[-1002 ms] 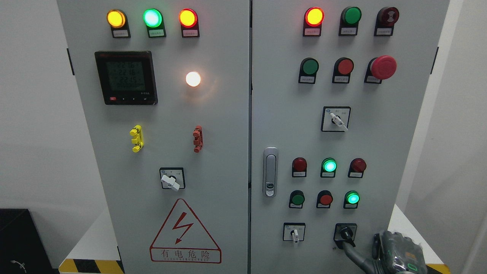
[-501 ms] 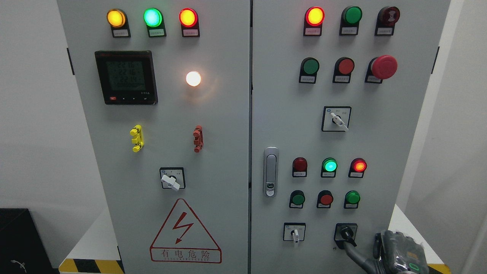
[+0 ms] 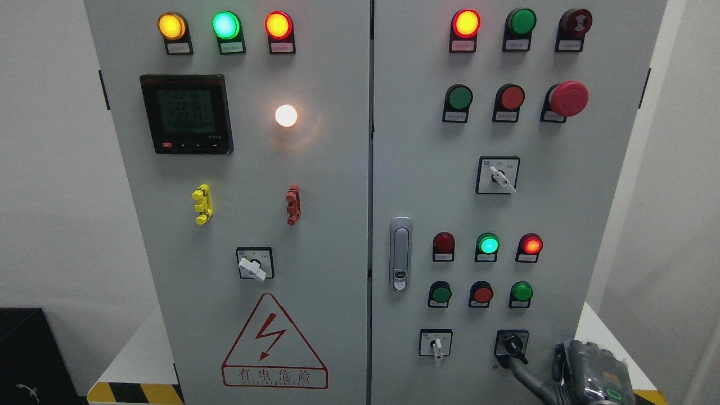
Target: Flip black knob to close circuit
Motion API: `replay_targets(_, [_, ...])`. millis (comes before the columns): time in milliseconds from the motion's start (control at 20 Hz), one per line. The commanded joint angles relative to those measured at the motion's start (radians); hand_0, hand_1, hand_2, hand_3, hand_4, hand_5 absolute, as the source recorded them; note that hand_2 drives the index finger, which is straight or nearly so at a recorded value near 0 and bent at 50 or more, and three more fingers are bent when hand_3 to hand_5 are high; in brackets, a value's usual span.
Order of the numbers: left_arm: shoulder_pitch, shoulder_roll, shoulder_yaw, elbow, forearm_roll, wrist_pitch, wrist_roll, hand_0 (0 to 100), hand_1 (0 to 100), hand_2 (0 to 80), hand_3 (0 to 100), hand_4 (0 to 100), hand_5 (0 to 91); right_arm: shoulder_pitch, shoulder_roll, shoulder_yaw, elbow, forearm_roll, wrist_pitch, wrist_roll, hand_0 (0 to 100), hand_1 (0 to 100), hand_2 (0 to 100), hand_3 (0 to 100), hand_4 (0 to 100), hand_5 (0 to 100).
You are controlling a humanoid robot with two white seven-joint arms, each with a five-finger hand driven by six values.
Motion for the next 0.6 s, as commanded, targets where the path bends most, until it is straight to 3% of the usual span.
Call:
replay_targets(0, [0.0,0.0,-0.021,0.021,-0.021,-0.001,0.001,0,0,0.0,0,0,0.0,0.001,-0.019,-0.005,-0.012,-0.003,0.0,-0.003,0,14,77,96,78,80])
replay_targets(551, [0.0,0.0,-0.02,0.021,-0.021,0.001,0.001,0,0,0.0,0,0,0.0,0.007,-0.019,-0.006,-0.019,-0.004,0.0,0.005,0,15,77,96,78,80])
